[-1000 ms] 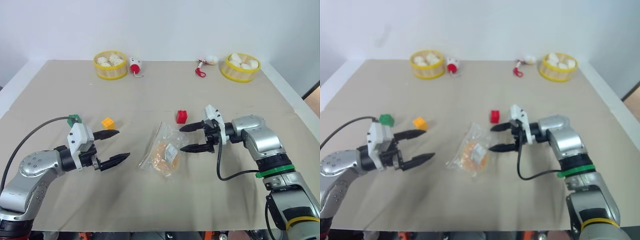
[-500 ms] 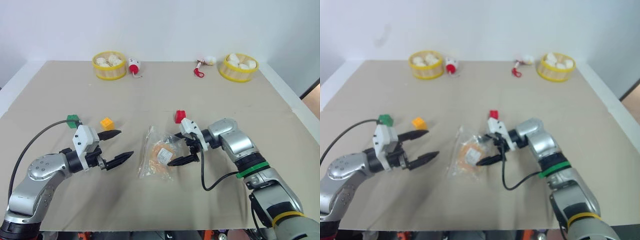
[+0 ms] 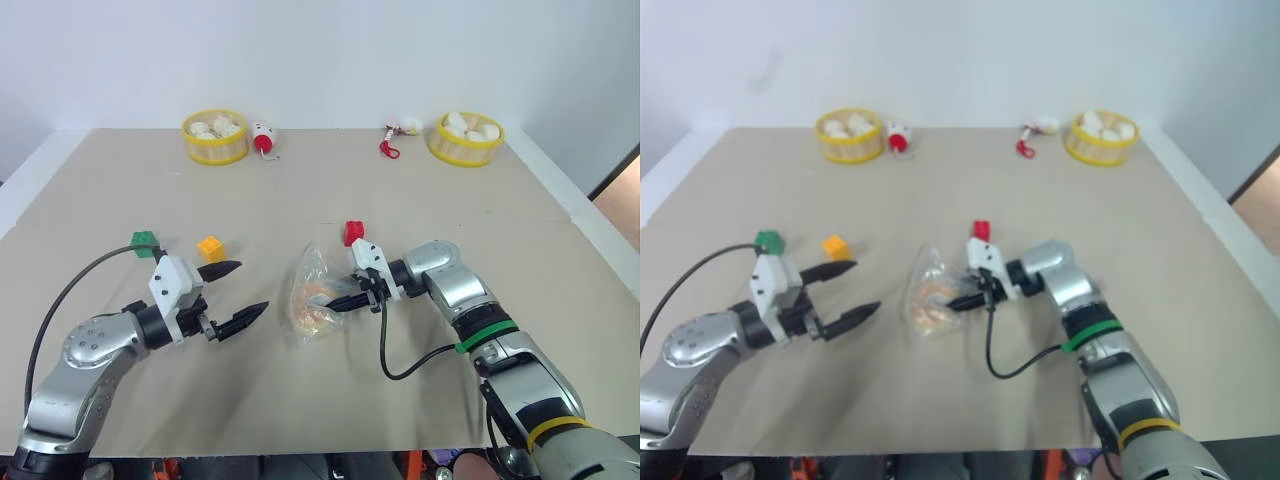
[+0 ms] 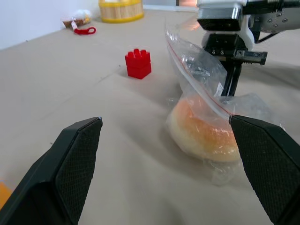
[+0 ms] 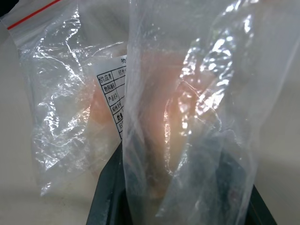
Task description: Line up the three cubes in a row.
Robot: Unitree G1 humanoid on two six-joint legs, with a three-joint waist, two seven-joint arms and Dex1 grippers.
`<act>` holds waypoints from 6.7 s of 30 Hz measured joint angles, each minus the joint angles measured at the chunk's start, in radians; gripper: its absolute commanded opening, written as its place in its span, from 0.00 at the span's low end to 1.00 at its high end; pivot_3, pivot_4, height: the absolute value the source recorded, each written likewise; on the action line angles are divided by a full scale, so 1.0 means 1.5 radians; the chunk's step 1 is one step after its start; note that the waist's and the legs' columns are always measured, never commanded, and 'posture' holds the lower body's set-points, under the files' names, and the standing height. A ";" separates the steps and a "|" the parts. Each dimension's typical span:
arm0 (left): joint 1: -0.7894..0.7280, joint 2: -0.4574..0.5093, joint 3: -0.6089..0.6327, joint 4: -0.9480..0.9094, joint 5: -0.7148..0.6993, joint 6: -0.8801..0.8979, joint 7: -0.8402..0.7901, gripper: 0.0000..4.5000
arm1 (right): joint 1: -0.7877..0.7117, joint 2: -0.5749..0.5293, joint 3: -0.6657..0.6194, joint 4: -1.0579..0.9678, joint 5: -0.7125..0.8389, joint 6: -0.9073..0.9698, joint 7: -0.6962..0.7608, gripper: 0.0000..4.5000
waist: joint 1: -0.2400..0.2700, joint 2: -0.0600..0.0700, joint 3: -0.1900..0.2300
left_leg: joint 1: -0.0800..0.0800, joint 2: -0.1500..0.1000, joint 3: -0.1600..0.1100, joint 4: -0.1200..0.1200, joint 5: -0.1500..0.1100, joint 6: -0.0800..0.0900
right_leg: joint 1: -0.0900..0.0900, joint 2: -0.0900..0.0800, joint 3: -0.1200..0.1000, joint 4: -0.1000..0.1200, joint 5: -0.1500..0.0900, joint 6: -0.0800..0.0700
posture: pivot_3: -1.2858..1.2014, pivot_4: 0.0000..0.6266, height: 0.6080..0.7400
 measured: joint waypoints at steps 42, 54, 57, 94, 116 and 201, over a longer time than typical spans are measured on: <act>-0.170 -0.115 -0.124 0.187 0.058 -0.055 -0.081 1.00 | -0.218 -0.202 -0.239 0.408 -0.140 -0.064 -0.617 0.78 | -0.023 0.000 0.001 | -0.004 -0.001 0.016 -0.002 -0.004 -0.002 | -0.009 0.002 0.019 -0.001 -0.001 0.007 | 0.52 0.24 1.00; -0.141 -0.107 -0.101 0.170 0.043 -0.046 -0.073 1.00 | -0.199 -0.135 -0.299 0.206 -0.023 -0.024 -0.483 0.78 | -0.026 0.000 0.001 | -0.003 0.001 0.017 -0.005 -0.004 -0.002 | -0.010 0.004 0.020 0.000 0.000 0.009 | 0.52 0.24 1.00; -0.110 -0.083 -0.082 0.140 0.030 -0.033 -0.072 1.00 | -0.037 -0.124 -0.250 -0.016 0.035 0.040 -0.350 0.78 | -0.020 0.000 0.001 | -0.003 0.002 0.016 -0.006 -0.004 -0.002 | -0.010 0.004 0.019 0.000 -0.001 0.009 | 0.52 0.24 1.00; -0.024 -0.029 -0.026 0.018 -0.019 0.022 -0.018 1.00 | -0.174 0.008 -0.154 0.394 -0.088 -0.126 -0.227 0.78 | -0.026 0.000 0.001 | -0.003 0.001 0.017 -0.002 -0.004 -0.002 | -0.010 0.004 0.020 0.000 0.000 0.007 | 0.52 0.24 1.00; 0.002 -0.025 -0.011 0.014 -0.027 0.016 -0.003 1.00 | -0.217 0.060 -0.157 0.446 -0.138 -0.134 -0.268 0.78 | -0.026 0.000 0.001 | -0.003 0.001 0.017 -0.002 -0.004 -0.002 | -0.010 0.004 0.020 0.000 0.000 0.006 | 0.52 0.24 1.00; -0.030 -0.020 -0.011 0.095 -0.026 -0.021 -0.093 1.00 | 0.018 -0.101 -0.092 -0.011 -0.052 -0.042 0.051 0.25 | -0.023 0.000 0.001 | -0.003 0.001 0.017 -0.001 -0.004 -0.002 | -0.010 0.004 0.020 0.001 0.000 0.006 | 0.52 0.24 1.00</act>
